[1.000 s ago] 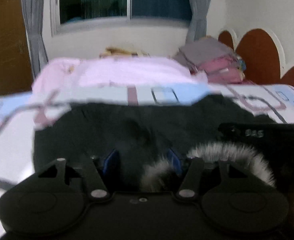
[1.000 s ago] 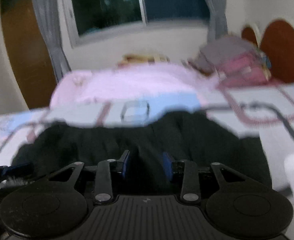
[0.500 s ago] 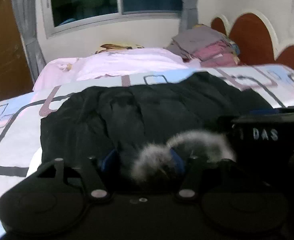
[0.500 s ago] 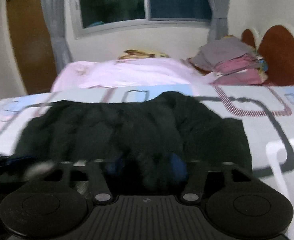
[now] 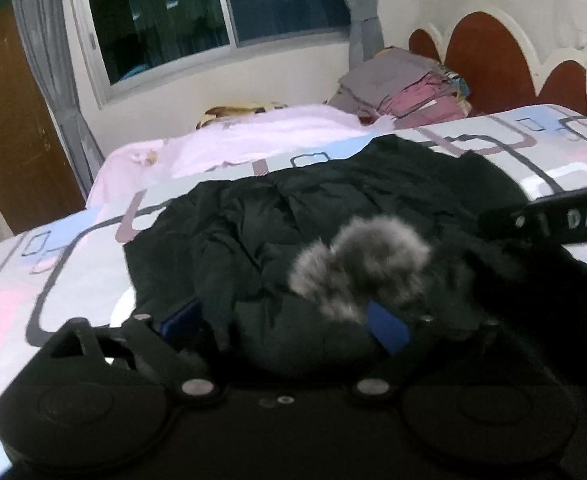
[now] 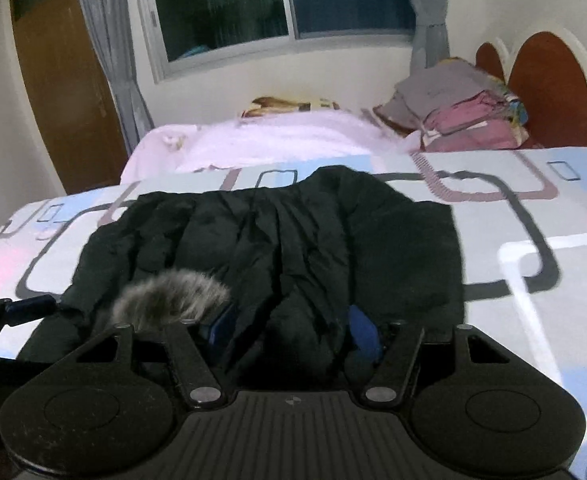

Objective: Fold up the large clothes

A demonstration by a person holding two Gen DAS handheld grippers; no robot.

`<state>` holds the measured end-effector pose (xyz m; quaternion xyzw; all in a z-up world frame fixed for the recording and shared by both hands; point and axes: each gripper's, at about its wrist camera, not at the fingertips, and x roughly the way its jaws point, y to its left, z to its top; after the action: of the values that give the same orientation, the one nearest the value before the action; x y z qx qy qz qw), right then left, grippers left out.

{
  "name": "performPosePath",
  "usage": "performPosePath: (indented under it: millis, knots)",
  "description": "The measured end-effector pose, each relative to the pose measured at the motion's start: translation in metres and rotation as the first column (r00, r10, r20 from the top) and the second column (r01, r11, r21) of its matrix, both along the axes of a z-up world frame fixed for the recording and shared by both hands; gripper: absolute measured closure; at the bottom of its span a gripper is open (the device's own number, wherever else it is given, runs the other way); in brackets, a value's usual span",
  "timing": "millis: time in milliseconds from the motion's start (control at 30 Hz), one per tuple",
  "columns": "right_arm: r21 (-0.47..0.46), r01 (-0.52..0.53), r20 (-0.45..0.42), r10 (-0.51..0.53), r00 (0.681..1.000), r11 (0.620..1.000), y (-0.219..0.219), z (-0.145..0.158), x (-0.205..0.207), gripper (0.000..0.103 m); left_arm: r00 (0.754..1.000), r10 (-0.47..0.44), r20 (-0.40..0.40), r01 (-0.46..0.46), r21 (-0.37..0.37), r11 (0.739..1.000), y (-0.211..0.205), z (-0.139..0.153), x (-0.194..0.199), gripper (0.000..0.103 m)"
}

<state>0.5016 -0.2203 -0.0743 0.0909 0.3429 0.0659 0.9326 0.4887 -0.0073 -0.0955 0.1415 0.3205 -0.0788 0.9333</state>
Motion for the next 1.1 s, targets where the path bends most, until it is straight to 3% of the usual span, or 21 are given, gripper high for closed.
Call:
performPosePath:
  millis: [100,133,167,233,433,633,800,967,1100]
  knots:
    - [-0.018,0.007,0.040,-0.006,0.999,1.000,-0.009,0.019,-0.038,0.039,1.000,-0.015,0.013,0.015,-0.003,1.000,0.008,0.010,-0.030,0.010]
    - [-0.019,0.014,0.054,-0.013,0.998,1.000,-0.014,0.025,-0.053,0.035,1.000,-0.015,0.021,0.015,0.000,1.000,0.014,0.013,-0.042,0.010]
    - [-0.014,0.024,0.077,-0.023,0.997,1.000,-0.023,0.030,-0.073,0.022,0.999,-0.018,0.030,0.018,0.002,1.000,0.022,0.015,-0.054,0.010]
    - [-0.014,0.037,0.091,-0.035,0.995,0.999,-0.041,0.036,-0.102,0.020,0.999,-0.012,0.030,0.012,0.007,1.000,0.046,0.015,-0.083,0.010]
    - [0.040,0.099,-0.016,-0.099,0.995,0.994,-0.117,0.009,-0.197,0.020,0.997,0.066,-0.037,-0.065,0.030,0.997,0.124,-0.006,-0.162,0.013]
    - [0.124,0.169,-0.153,-0.150,0.977,0.978,-0.148,-0.033,-0.258,0.020,0.983,0.101,-0.152,-0.115,-0.083,0.990,0.169,-0.026,-0.208,0.024]
    - [0.251,0.190,-0.248,-0.127,0.961,0.949,-0.160,-0.061,-0.277,0.036,0.966,0.091,-0.240,-0.134,-0.168,0.977,0.184,-0.042,-0.231,0.024]
    - [0.376,0.177,-0.259,-0.081,0.963,0.909,-0.167,-0.071,-0.290,0.036,0.939,0.091,-0.332,-0.206,-0.330,0.921,0.202,-0.051,-0.235,0.024]
    - [0.428,0.121,-0.257,-0.007,0.966,0.896,-0.162,-0.073,-0.284,0.042,0.941,0.011,-0.337,-0.150,-0.389,0.909,0.205,-0.053,-0.234,0.025]
